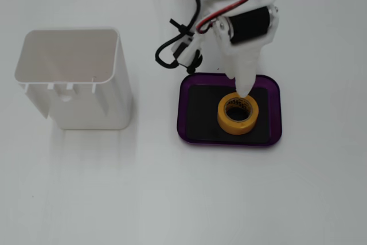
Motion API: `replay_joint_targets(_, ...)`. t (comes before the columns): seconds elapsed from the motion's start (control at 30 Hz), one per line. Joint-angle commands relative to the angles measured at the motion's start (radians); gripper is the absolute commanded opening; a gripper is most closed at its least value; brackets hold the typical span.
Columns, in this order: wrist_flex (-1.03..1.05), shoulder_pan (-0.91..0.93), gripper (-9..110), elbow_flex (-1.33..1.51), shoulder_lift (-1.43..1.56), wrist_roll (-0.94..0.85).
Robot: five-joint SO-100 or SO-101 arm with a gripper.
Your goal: Remove the yellow tape from the box.
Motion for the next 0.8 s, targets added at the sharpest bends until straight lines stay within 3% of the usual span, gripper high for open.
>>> replay_joint_targets(0.0,-0.011,0.011,12,-0.023,-0.043,0.006)
replay_joint_targets(0.47,-0.046,0.011,11,-0.025,-0.137,0.008)
replay_joint_targets(0.63,-0.041,0.005,-1,-0.034,-0.124,0.011)
replay_joint_targets(0.77,-0.018,0.0,-1,-0.055,-0.11,0.032)
